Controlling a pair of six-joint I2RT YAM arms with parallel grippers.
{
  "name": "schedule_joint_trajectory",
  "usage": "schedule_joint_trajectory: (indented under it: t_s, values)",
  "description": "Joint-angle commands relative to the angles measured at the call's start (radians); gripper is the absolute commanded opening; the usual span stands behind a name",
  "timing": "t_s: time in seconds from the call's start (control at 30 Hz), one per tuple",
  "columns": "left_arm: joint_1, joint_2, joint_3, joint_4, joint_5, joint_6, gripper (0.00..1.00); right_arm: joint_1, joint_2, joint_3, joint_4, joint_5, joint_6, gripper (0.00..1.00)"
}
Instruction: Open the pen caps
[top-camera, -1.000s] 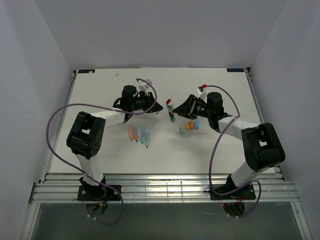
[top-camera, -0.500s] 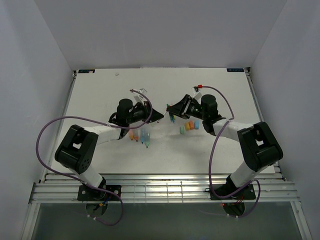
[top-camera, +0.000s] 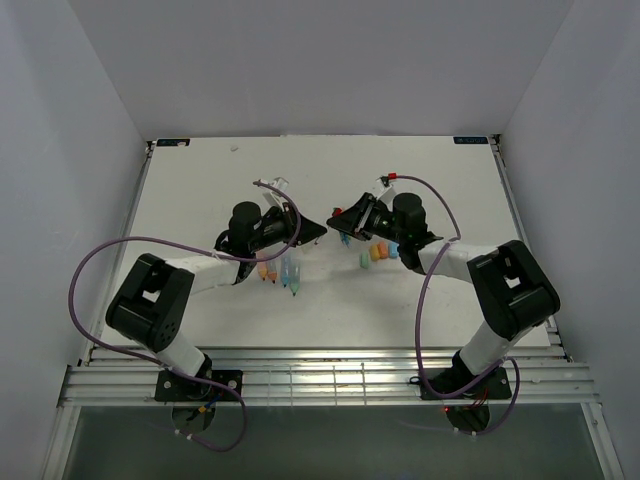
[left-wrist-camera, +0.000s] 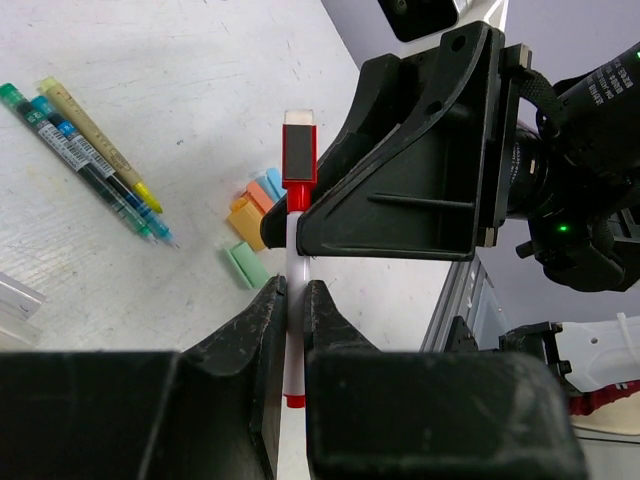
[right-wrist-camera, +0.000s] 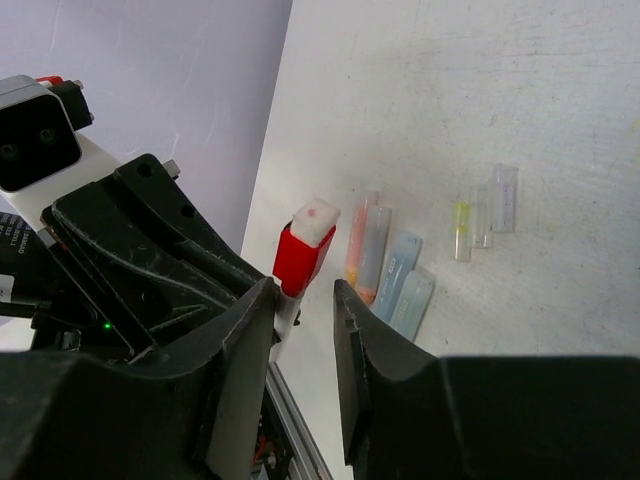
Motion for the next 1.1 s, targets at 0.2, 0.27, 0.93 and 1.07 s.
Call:
schedule_joint_trajectory:
  t_s: [0.2, 0.27, 0.93, 1.07]
  values:
    - [-0.011, -0.062, -0.021, 0.077, 0.018, -0.033, 0.00, 0.035, 0.037, 0.030, 0.041, 0.024, -0.010, 0.13]
    - [-0.010, -0.068, -0.027, 0.084, 0.032, -0.035, 0.00, 0.041, 0.036, 0.031, 0.040, 0.018, -0.013, 0.08]
    - [0.009, -0.090, 0.013, -0.044, 0.018, -0.004, 0.63, 0.049, -0.125, 0.035, -0.210, -0.139, -0.409, 0.08]
    - [0.006, -0.078, 0.027, -0.044, 0.032, 0.001, 0.63, 0.056, -0.115, 0.048, -0.200, -0.151, -0.396, 0.08]
